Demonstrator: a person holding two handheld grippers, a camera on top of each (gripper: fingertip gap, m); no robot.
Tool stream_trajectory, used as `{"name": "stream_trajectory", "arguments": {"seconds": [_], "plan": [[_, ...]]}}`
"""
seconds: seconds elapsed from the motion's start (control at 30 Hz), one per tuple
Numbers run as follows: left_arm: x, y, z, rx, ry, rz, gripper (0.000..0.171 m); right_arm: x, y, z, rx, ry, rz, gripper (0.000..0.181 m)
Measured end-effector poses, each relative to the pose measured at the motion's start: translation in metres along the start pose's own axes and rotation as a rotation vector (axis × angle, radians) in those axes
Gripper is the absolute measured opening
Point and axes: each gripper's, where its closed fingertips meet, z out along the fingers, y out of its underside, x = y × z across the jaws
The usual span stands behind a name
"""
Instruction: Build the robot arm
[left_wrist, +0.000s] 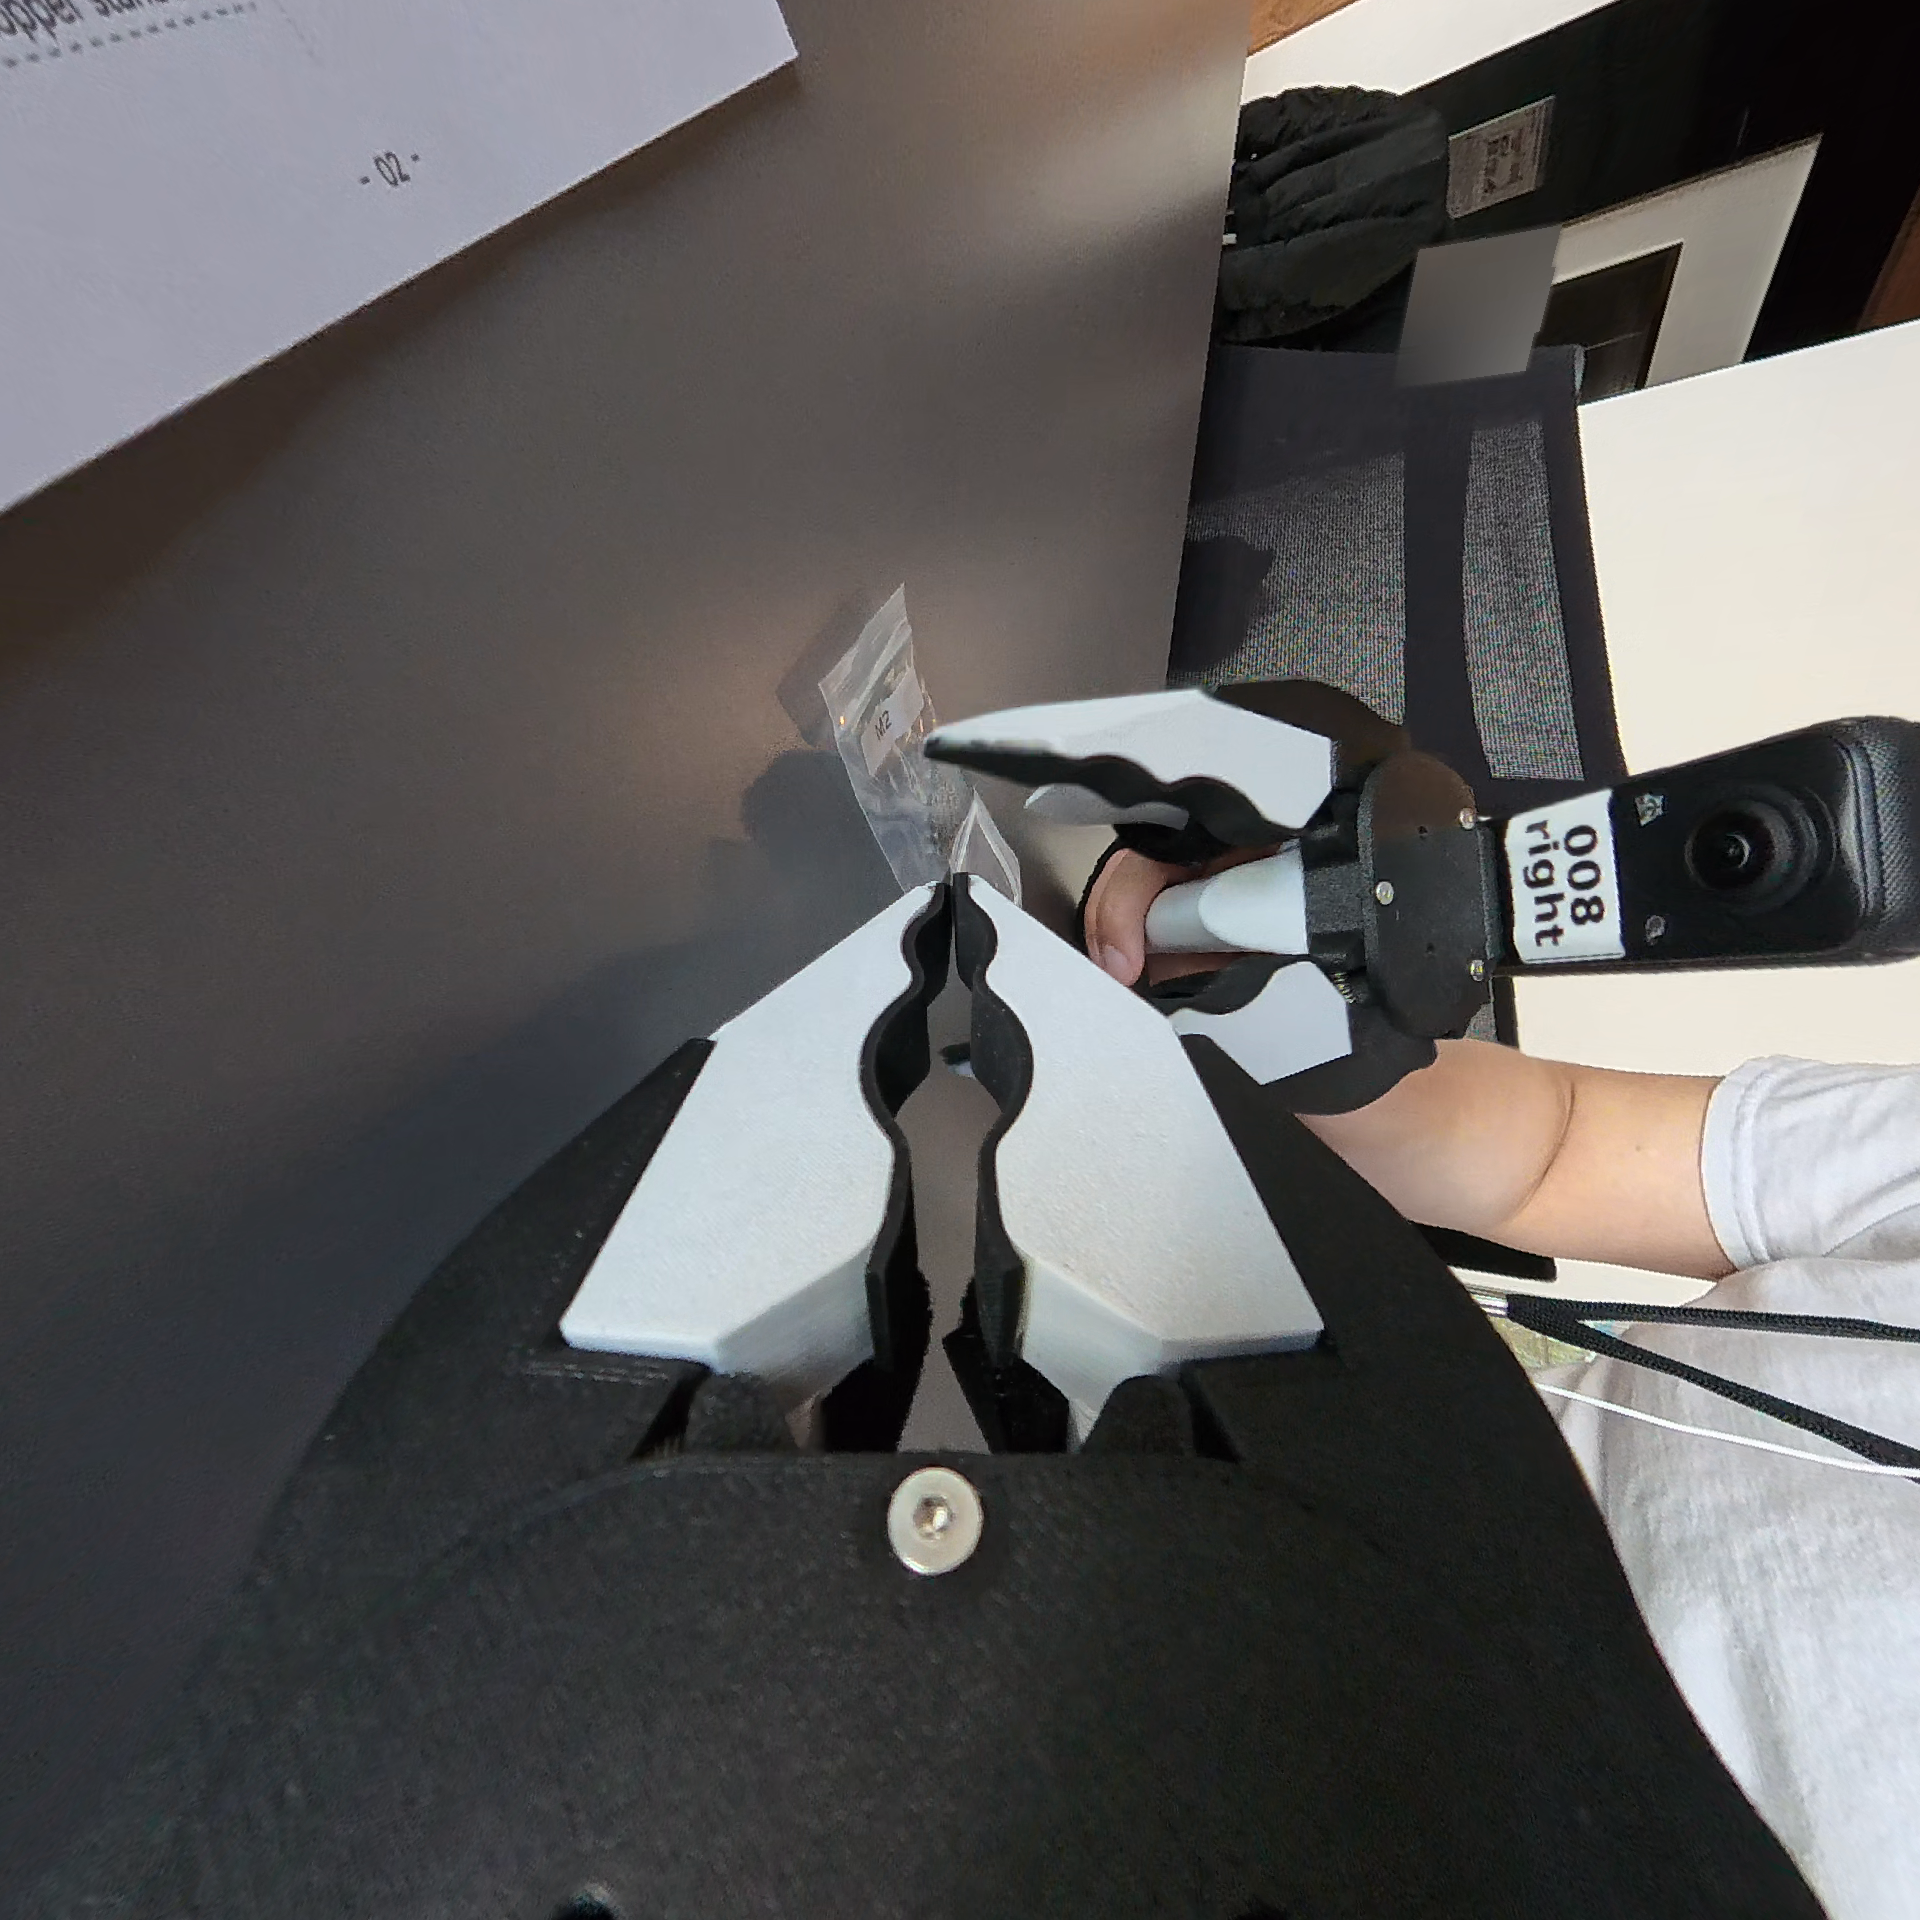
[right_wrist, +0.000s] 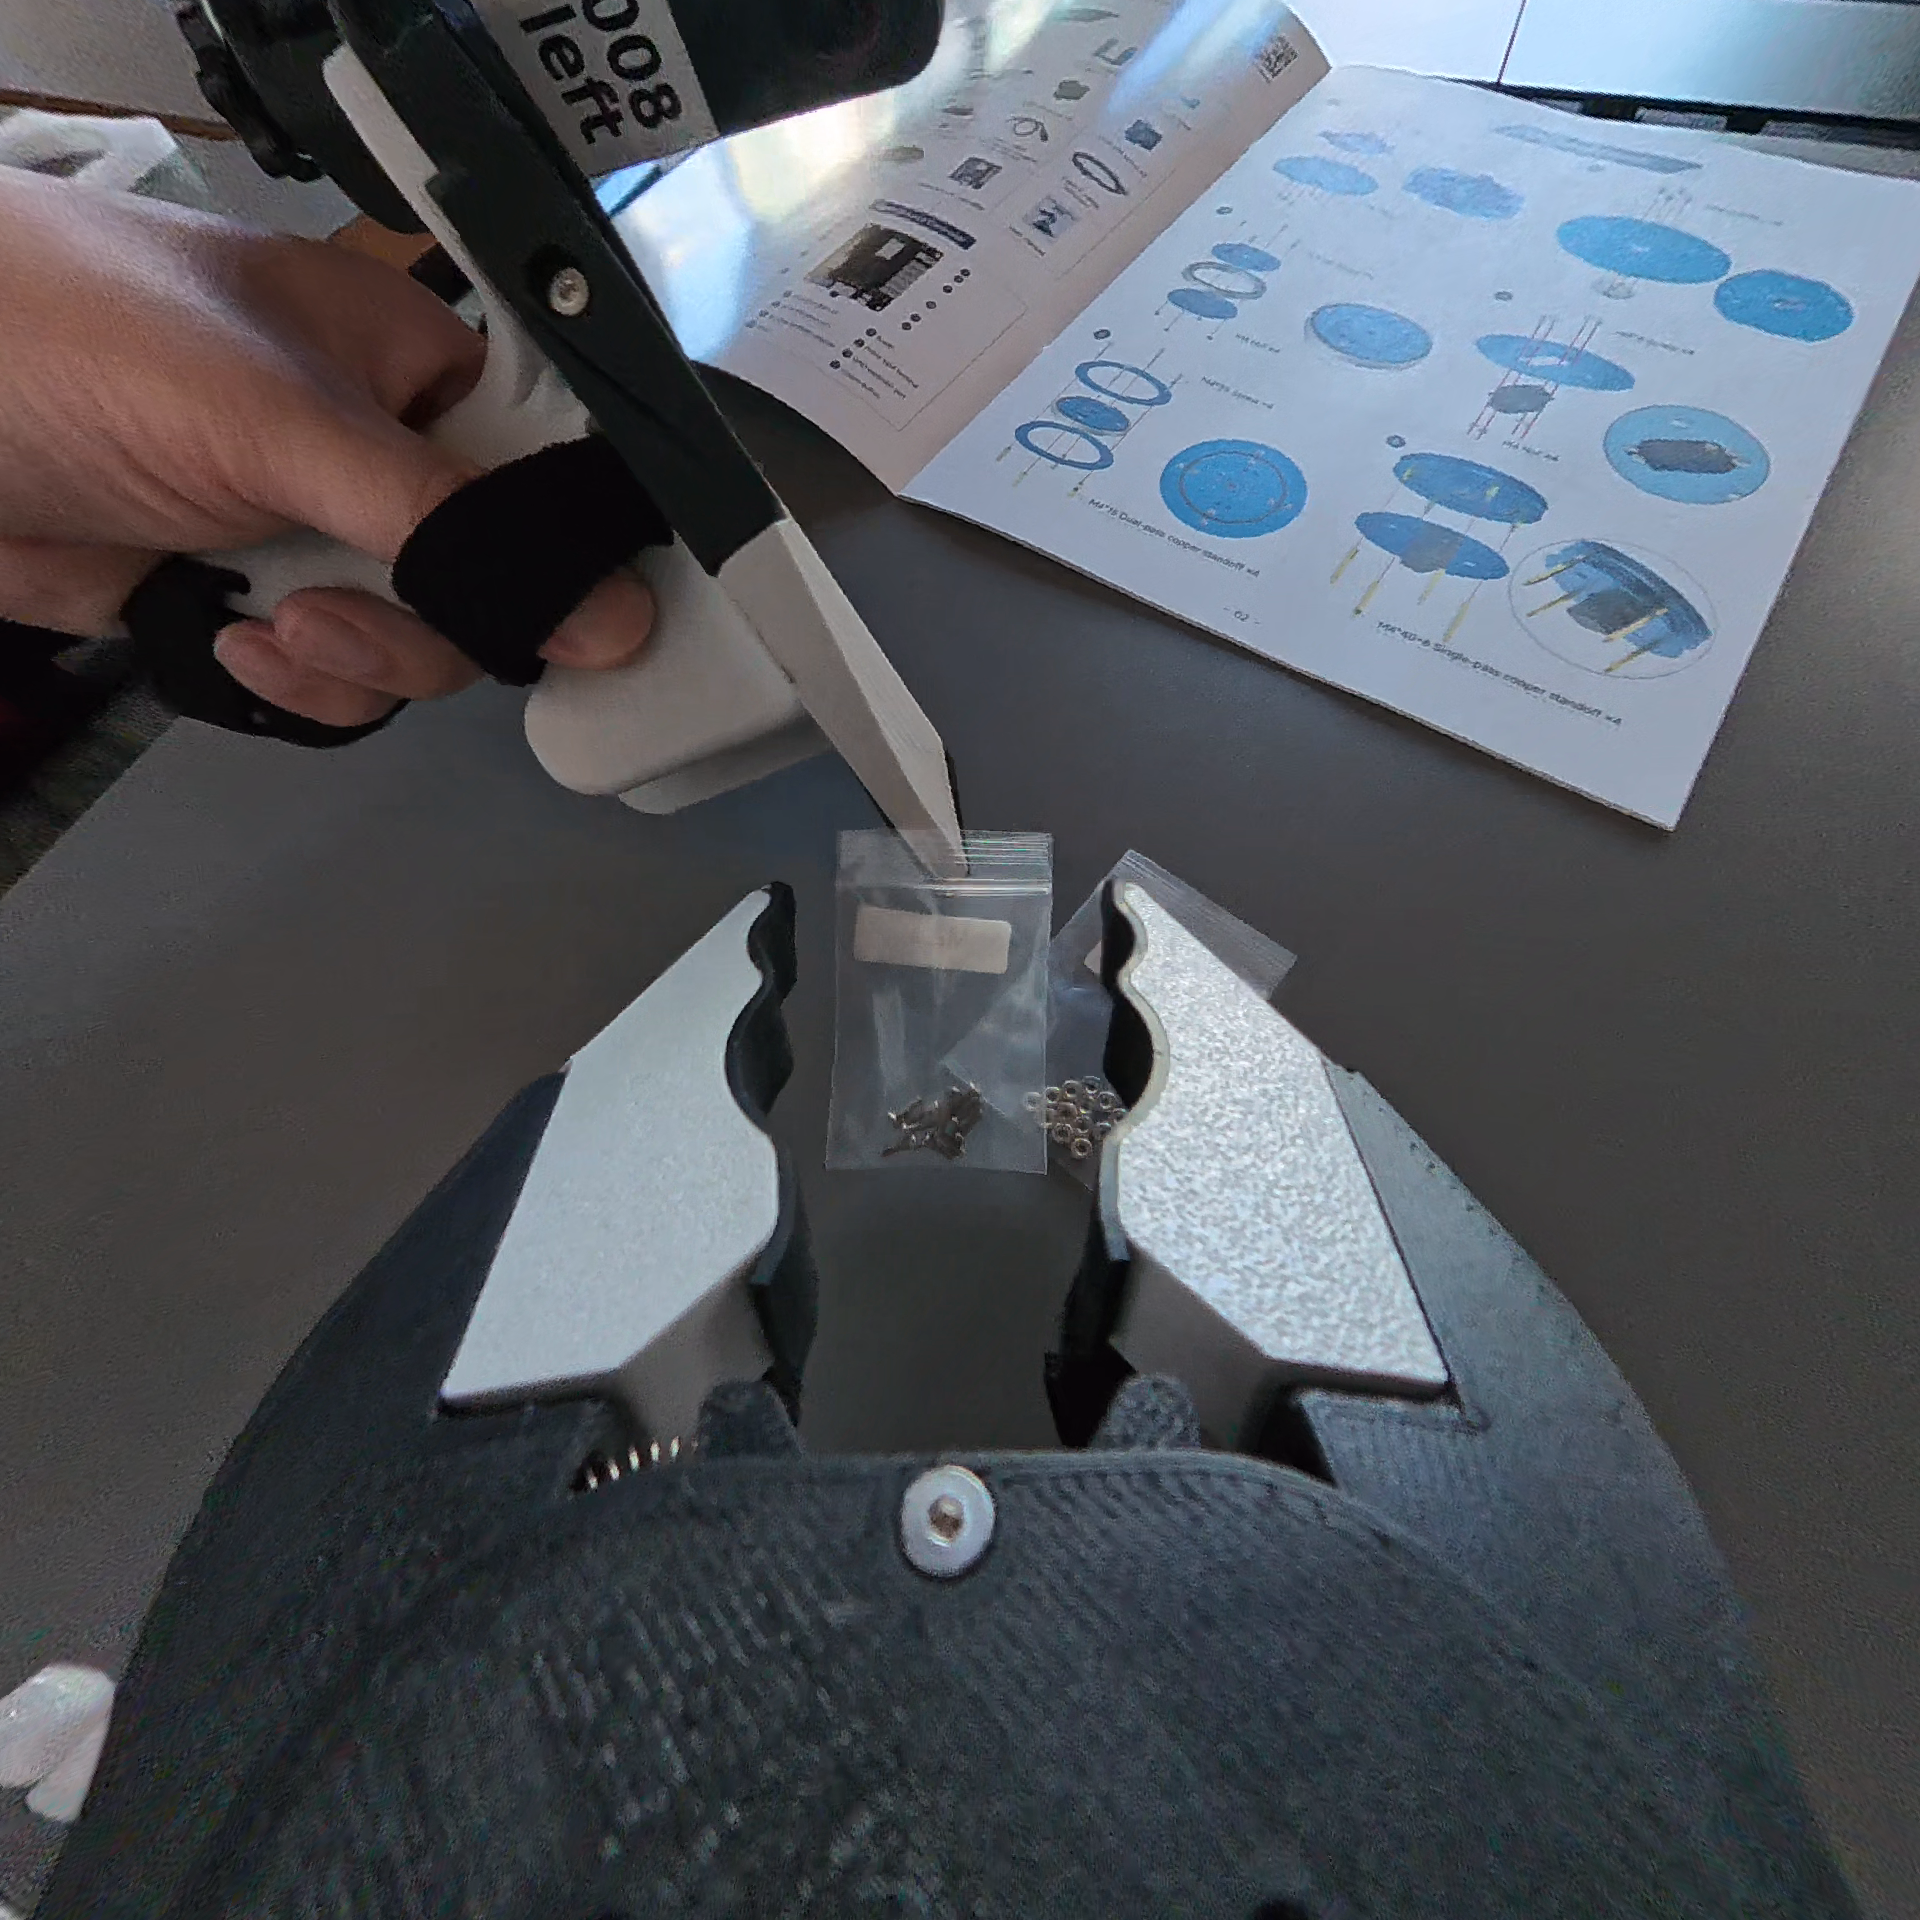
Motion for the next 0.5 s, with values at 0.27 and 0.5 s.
{"name": "stream_trajectory", "arguments": {"seconds": [0.27,0.5], "plan": [[0.0008,0.0008,0.0008,0.003,0.006,-0.014,0.0,-0.002,-0.002,-0.0005,0.007,-0.007,0.018,0.038],[-0.0027,0.0026,-0.0001,0.008,0.012,-0.043,0.0,-0.0063,-0.0043,-0.0036,0.026,-0.03,-0.03,0.022]]}}
